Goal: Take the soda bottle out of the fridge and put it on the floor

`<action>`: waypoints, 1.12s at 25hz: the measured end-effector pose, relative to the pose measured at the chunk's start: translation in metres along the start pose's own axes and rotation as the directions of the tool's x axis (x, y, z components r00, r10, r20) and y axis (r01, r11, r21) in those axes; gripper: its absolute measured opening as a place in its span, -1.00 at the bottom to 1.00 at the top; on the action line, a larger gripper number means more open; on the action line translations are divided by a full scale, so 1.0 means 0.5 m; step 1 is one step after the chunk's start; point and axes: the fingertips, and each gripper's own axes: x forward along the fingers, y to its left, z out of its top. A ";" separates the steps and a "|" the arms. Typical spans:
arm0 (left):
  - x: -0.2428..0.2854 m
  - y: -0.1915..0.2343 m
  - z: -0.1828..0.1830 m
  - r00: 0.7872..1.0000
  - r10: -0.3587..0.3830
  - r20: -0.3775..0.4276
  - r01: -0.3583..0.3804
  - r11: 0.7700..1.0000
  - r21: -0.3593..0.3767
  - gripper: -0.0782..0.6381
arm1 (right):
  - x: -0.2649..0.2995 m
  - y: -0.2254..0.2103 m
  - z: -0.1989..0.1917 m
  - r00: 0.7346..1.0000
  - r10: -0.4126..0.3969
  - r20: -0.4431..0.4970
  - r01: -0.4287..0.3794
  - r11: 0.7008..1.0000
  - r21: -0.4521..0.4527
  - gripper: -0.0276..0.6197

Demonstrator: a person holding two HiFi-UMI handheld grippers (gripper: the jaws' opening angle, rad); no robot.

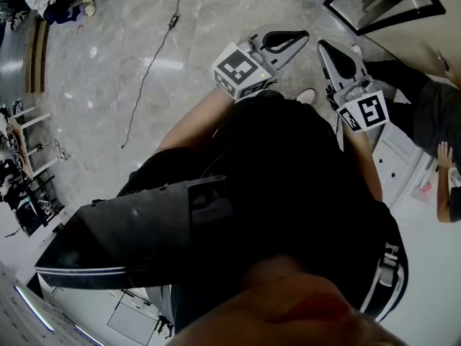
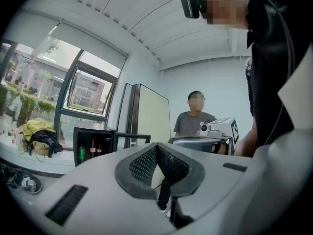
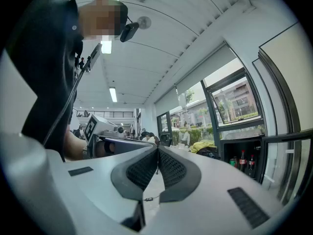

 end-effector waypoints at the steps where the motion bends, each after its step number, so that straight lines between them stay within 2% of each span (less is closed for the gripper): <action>1: 0.000 0.002 -0.001 1.000 0.002 0.001 -0.002 1.000 0.000 -0.79 | 0.001 0.000 -0.002 1.000 0.001 -0.002 -0.001 1.000 -0.002 -0.88; 15: -0.010 0.017 -0.015 1.000 0.009 0.005 -0.008 1.000 -0.028 -0.79 | 0.010 -0.005 -0.012 1.000 -0.020 0.009 0.020 1.000 0.021 -0.88; 28: -0.039 0.068 -0.008 1.000 0.000 0.029 0.000 1.000 -0.011 -0.79 | 0.056 -0.009 -0.026 0.999 -0.034 -0.005 0.034 0.999 0.012 -0.88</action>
